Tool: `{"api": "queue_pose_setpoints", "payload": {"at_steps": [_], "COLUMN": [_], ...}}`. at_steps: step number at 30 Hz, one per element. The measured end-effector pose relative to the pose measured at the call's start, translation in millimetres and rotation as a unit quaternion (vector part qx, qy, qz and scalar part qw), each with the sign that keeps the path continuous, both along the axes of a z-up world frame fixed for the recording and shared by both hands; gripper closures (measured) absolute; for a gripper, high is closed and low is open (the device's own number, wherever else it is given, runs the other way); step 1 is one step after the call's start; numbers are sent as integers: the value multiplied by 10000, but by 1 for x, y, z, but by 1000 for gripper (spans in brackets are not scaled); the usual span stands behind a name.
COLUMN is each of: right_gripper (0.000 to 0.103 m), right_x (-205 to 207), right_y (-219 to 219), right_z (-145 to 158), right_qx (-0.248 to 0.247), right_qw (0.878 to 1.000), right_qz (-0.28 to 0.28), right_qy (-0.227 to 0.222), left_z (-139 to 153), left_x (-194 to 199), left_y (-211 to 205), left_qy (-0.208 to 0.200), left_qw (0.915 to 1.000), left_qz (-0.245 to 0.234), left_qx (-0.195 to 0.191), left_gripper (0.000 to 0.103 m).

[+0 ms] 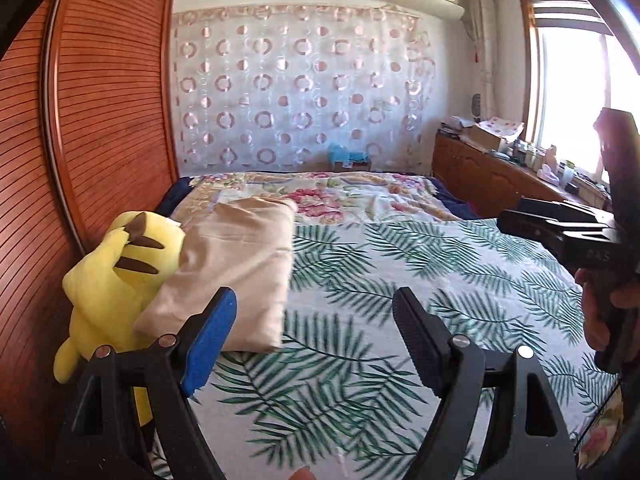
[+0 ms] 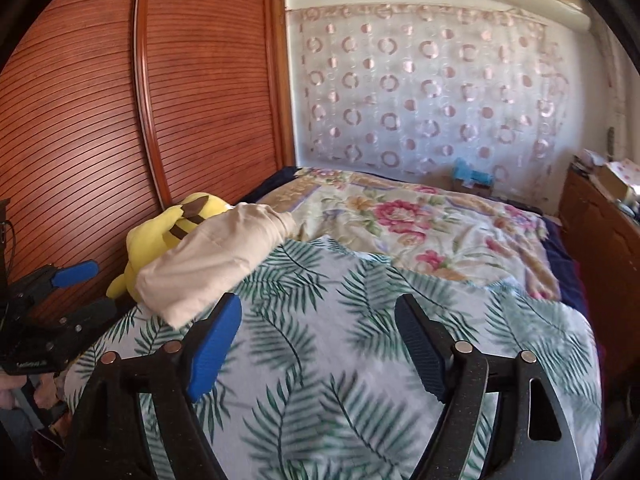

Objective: Fold small clothes

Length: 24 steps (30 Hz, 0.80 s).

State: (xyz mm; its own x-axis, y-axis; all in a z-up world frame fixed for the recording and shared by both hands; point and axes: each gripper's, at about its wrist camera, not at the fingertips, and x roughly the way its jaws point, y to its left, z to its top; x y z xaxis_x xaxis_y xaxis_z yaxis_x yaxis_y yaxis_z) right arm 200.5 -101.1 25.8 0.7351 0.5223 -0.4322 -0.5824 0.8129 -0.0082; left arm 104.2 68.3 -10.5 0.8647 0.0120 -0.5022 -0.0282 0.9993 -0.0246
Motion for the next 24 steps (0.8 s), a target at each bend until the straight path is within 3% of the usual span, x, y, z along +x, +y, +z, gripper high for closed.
{"api": "queue_pose_setpoints", "payload": {"at_steps": [5, 15, 24], "right_gripper": [16, 15, 15], "right_x": [-51, -149, -187], "right_y": [-37, -80, -91], "right_z": [1, 23, 18], "right_qx": [154, 432, 546], "right_qw": [9984, 9888, 9843], "right_qz": [-549, -1329, -1545], "right_qy": [-49, -520, -658], "left_z": [7, 34, 45], "left_x": [-9, -34, -46], "left_y": [-34, -72, -77], "left_qy": [-33, -238, -384], "left_qw": [9997, 9993, 9989], "left_qz": [-173, -263, -272], "left_qx": [158, 100, 44], "left_gripper": [22, 22, 22]}}
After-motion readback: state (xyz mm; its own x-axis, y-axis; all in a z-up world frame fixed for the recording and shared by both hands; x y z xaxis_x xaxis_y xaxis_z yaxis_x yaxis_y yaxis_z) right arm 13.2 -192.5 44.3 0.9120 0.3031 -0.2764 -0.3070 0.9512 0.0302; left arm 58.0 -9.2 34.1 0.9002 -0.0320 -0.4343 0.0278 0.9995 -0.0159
